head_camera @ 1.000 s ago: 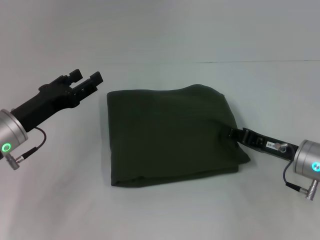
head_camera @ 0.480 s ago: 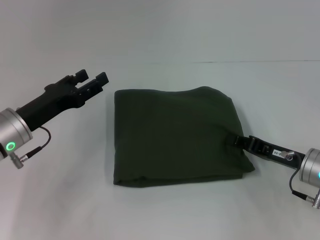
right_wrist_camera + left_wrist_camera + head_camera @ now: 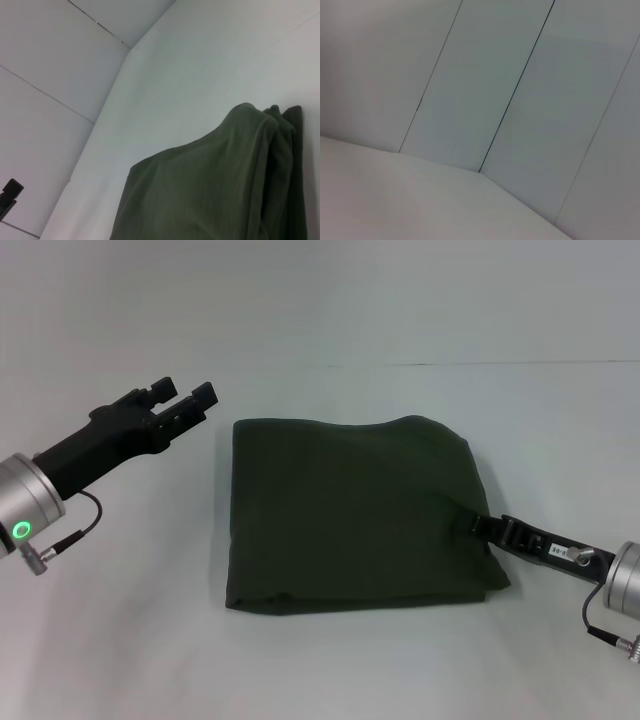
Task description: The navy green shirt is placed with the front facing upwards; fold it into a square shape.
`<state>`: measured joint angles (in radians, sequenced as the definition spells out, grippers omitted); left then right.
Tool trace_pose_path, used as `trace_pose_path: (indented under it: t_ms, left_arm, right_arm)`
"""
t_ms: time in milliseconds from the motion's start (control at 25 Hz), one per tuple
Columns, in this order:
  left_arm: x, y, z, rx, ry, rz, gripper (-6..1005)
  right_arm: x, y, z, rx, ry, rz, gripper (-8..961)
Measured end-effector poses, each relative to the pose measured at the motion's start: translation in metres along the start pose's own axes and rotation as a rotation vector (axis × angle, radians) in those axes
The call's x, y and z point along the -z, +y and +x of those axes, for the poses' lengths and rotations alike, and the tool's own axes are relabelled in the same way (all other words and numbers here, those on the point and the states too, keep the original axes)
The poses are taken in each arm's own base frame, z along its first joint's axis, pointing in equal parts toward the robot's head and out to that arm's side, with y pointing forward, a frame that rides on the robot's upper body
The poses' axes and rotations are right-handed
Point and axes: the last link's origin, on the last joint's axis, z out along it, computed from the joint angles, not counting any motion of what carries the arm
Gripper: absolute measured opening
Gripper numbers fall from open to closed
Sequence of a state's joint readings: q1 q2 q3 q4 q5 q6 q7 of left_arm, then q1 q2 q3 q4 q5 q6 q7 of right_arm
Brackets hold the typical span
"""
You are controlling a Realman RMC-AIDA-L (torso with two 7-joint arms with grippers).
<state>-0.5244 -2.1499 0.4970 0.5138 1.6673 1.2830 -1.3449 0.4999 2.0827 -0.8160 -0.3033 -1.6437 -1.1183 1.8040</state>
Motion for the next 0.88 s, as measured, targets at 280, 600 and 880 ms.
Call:
trace_pose_path:
  t_ms: [280, 600, 880]
  left_arm:
    - [-0.002, 0.0, 0.001, -0.002, 0.0, 0.001, 753]
    - [-0.004, 0.0, 0.002, -0.005, 0.0, -0.001, 753]
    - [-0.005, 0.001, 0.003, -0.006, 0.0, -0.002, 753]
  right_arm:
    - [0.002, -0.001, 0.001, -0.005, -0.004, 0.003, 93]
    - [0.003, -0.002, 0.001, -0.005, -0.008, 0.004, 119]
    - [0.015, -0.007, -0.006, 0.007, -0.064, 0.006, 142]
